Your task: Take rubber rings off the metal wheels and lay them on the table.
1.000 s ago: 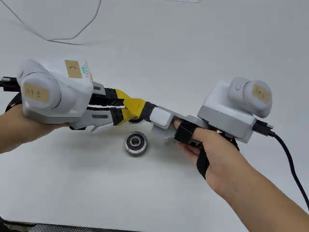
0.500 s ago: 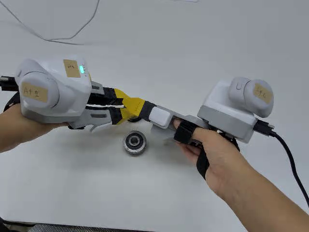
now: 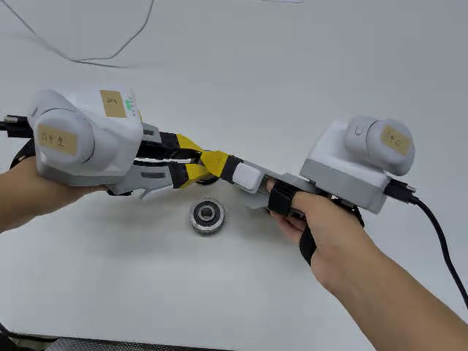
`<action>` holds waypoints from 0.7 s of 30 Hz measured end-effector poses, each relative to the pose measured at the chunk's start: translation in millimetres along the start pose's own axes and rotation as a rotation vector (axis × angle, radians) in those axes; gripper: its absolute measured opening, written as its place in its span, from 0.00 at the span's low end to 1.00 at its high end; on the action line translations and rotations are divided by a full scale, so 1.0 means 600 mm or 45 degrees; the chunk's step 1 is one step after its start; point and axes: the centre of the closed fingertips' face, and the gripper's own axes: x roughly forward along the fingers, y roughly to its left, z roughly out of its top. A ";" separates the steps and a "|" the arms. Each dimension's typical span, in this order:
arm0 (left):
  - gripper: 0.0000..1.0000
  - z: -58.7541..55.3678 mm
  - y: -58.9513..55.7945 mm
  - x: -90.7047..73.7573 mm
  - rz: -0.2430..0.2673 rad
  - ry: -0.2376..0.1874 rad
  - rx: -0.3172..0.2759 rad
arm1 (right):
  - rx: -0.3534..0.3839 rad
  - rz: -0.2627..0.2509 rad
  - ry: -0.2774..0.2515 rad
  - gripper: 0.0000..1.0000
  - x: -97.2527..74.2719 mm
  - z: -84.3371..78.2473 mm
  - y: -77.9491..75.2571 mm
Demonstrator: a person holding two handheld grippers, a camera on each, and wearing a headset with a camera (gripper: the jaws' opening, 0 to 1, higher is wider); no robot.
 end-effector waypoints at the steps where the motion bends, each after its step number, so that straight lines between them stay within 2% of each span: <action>1: 0.13 0.000 0.000 0.000 0.000 0.000 -0.001 | -0.011 -0.005 0.001 0.23 0.000 0.000 -0.002; 4: 0.13 0.000 0.000 0.000 0.001 -0.001 -0.003 | -0.038 -0.028 0.003 0.18 -0.002 0.001 -0.009; 9: 0.13 0.000 0.000 0.000 0.002 -0.002 -0.004 | -0.051 -0.024 0.010 0.17 -0.001 0.001 -0.010; 18: 0.13 0.001 0.000 0.001 0.002 -0.002 -0.006 | -0.019 -0.020 0.025 0.15 0.008 0.001 -0.020; 21: 0.13 0.001 0.000 0.001 0.003 -0.003 -0.008 | -0.010 -0.033 0.029 0.11 0.008 0.001 -0.025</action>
